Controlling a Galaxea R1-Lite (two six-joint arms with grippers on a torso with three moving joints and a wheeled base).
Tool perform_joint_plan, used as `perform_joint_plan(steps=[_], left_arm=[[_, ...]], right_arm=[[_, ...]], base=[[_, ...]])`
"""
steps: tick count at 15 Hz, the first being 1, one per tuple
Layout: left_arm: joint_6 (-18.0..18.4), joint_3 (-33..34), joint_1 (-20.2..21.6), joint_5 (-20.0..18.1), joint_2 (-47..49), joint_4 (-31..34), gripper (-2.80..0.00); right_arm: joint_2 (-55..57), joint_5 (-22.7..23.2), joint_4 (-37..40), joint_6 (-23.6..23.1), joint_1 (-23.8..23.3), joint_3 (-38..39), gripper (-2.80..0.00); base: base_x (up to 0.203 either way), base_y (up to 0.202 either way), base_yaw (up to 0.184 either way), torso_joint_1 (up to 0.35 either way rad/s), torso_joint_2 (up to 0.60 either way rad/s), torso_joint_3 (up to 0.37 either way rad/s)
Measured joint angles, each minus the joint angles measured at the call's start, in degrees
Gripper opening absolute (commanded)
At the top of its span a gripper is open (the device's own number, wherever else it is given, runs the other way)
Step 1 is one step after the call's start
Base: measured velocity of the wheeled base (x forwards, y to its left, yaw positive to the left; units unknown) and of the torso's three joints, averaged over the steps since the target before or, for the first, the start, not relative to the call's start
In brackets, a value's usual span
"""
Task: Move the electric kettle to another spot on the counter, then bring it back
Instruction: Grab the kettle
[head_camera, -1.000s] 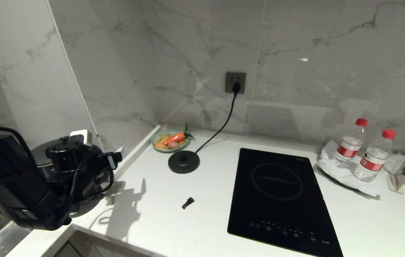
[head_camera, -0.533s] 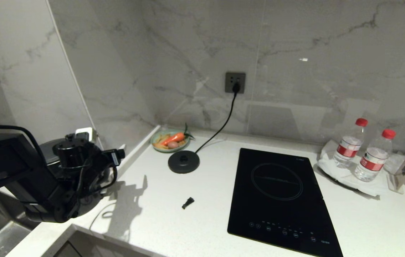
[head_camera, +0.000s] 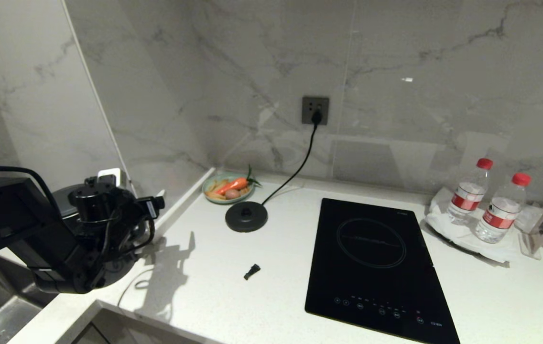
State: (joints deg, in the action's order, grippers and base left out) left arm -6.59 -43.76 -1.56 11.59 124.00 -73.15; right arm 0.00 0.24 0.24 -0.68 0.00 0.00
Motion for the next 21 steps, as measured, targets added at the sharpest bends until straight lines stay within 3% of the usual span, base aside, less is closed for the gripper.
perform_joint_plan(steps=[14, 21], left_arm=[[0.0, -0.2, 2.3, -0.3, 1.1, -0.1, -2.80], [-0.3, 3.2, 2.5, -0.6, -4.7, 0.2, -2.80]], right_arm=[[0.0, 0.0, 0.0, 0.0, 0.0, 0.0, -2.80], [0.0, 0.0, 0.0, 0.0, 0.0, 0.0, -2.80]], base=[[0.000, 0.000, 0.000, 0.000, 0.00, 0.000], [0.000, 0.000, 0.000, 0.000, 0.00, 0.000]])
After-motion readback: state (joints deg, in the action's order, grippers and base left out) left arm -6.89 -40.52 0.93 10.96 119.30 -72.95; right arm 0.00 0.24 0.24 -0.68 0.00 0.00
